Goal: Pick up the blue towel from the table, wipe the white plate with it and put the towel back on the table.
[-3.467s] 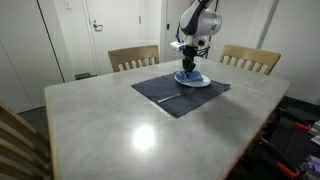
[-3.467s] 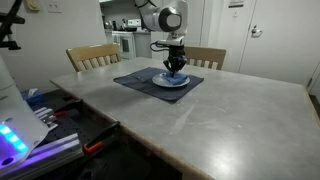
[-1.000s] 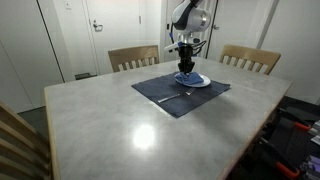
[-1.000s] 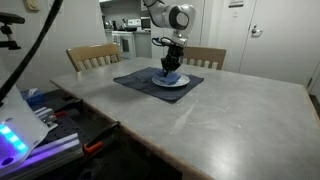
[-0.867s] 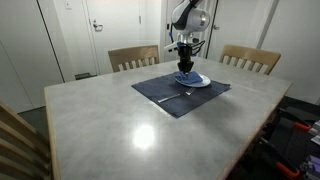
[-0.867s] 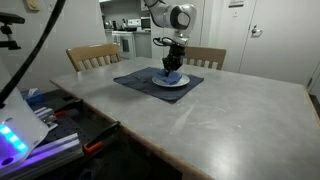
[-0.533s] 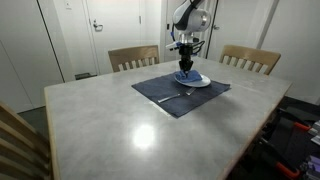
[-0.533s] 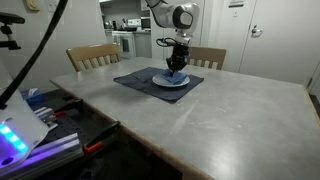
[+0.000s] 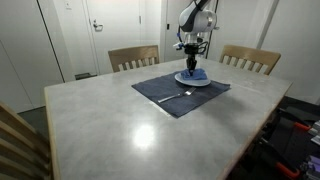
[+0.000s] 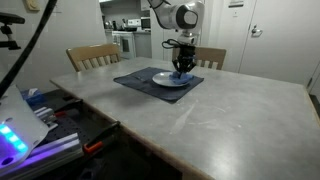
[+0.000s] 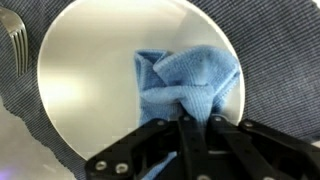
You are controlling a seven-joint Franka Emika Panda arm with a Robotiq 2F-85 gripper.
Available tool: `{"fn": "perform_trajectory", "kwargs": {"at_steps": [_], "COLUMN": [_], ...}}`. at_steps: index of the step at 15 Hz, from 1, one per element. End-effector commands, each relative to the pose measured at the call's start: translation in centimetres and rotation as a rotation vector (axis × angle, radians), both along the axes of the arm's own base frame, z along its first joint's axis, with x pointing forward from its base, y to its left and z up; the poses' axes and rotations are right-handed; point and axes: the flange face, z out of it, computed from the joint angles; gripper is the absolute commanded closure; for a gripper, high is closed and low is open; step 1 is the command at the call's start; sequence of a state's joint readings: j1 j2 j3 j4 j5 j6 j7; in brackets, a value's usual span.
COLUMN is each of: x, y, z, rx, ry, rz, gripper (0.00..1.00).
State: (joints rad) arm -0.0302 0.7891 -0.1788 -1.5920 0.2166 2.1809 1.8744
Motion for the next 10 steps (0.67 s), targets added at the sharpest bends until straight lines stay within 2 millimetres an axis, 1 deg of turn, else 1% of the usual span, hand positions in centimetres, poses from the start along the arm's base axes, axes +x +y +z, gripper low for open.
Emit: {"fn": "perform_trajectory", "kwargs": {"at_steps": [1,6,10], "x": [-2.9,-4.2,-4.2], "y": [-0.7,1.0,2.6], "z": [-2.4,-1.9,-2.3], "rx": [-0.038,0.025,0.106], "ry": [0.062,0.133,0.134], "rz": [-0.037,0.049,0.18], "gripper": [0.97,0.97,0.97]}}
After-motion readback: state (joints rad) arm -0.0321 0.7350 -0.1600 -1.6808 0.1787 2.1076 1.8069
